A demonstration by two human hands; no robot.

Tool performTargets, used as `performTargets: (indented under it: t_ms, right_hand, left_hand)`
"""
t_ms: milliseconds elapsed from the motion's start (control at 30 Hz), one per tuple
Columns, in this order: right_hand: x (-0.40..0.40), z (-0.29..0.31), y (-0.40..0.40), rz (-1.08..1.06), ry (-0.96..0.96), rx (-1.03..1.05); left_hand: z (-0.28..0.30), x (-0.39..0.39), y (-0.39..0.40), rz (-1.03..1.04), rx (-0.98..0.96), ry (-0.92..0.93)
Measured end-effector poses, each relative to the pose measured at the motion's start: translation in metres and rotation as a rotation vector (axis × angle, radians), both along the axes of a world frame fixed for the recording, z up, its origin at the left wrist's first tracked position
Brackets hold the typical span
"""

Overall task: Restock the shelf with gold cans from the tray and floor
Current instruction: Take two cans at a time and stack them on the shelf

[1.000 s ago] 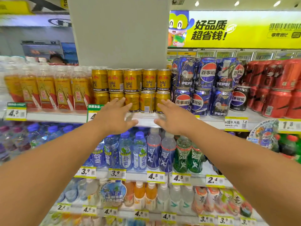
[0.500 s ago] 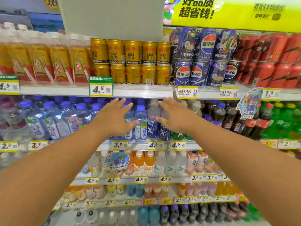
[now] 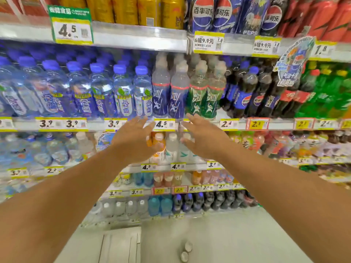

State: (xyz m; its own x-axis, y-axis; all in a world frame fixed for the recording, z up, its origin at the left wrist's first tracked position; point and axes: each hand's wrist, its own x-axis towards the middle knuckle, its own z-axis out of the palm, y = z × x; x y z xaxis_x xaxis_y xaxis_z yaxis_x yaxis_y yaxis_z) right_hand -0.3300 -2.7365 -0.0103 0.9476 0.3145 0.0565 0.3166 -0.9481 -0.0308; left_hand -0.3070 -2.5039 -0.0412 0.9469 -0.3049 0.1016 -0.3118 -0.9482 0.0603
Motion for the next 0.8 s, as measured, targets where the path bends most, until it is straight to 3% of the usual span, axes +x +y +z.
performTargets:
  t_ms: [200,367,667,800]
  right_hand:
    - [-0.006,-0.088,-0.046,0.039,0.004,-0.045]
    - [-0.023,-0.196,-0.084,0.017,0.054,0.066]
    - [-0.065,-0.399,-0.132,-0.011,0.274,0.073]
    - [-0.077,-0.499,-0.137,-0.024,0.331,0.083]
  left_hand:
    - [-0.071,-0.013,-0.041,-0.033,0.018,-0.027]
    - [-0.161,-0.037,-0.08,-0.022,-0.06,0.037]
    - [-0.374,-0.076,-0.119,-0.091,-0.127,0.077]
    - [-0.472,-0.089,-0.134,-0.057,-0.026,0.182]
